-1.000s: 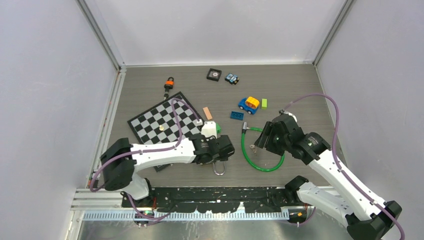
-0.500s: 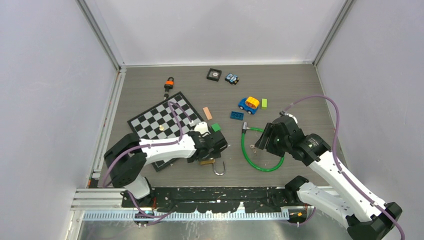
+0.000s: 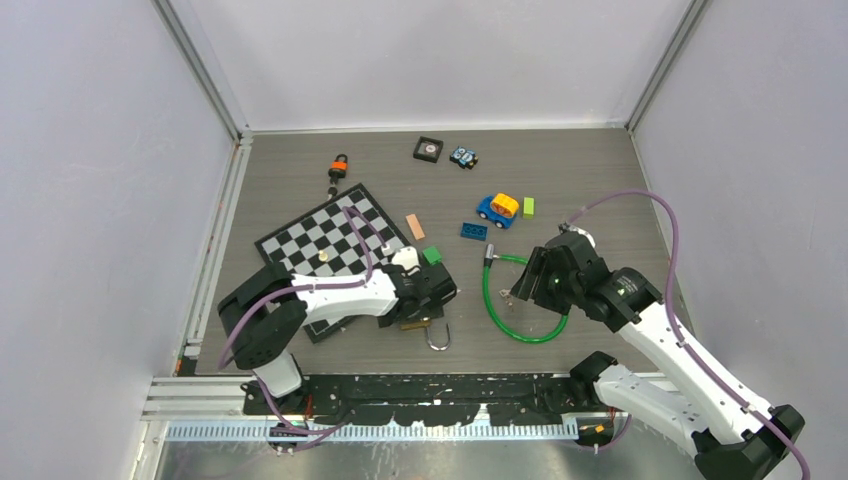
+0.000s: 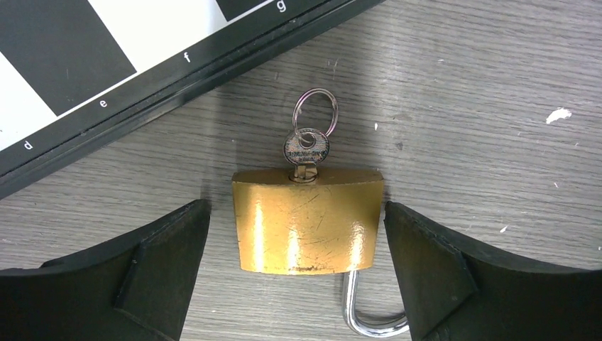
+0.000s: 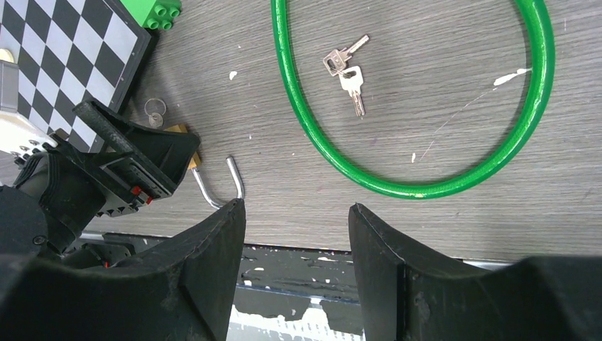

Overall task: Lock with the key
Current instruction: Pick up the lock from the center of the board.

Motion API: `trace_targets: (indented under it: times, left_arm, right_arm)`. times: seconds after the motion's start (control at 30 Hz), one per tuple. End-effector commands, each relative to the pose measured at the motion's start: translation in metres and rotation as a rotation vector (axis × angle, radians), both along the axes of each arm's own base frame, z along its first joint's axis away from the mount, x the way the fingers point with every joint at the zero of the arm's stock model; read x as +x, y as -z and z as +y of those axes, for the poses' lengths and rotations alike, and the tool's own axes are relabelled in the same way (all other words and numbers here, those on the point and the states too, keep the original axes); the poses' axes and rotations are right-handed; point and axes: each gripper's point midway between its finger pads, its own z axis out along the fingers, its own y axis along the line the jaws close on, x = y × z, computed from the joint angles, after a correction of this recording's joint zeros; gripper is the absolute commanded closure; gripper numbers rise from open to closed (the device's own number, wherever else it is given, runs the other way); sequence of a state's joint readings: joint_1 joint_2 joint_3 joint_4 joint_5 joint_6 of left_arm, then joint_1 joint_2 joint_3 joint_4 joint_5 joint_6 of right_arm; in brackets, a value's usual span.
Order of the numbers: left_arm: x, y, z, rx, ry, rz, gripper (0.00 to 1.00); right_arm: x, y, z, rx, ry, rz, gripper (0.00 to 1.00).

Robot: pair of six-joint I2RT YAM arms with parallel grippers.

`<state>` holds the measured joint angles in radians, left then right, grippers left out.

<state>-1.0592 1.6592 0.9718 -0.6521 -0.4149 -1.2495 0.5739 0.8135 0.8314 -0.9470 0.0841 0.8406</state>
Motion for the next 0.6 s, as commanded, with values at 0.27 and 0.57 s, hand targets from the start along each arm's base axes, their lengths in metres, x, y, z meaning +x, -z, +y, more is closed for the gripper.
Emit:
trace_targets:
  times: [0.27, 0.57]
  left_arm:
    - [-0.019, -0.007, 0.002, 0.079, 0.013, -0.008, 0.08]
    - [-0.018, 0.008, 0.000, 0.095, -0.010, 0.004, 0.13]
  right_arm:
    - [0.001, -0.006, 0.001, 0.023, 0.005, -0.025, 0.40]
    - [-0.003, -0.010, -0.006, 0.002, 0.004, -0.037, 0.40]
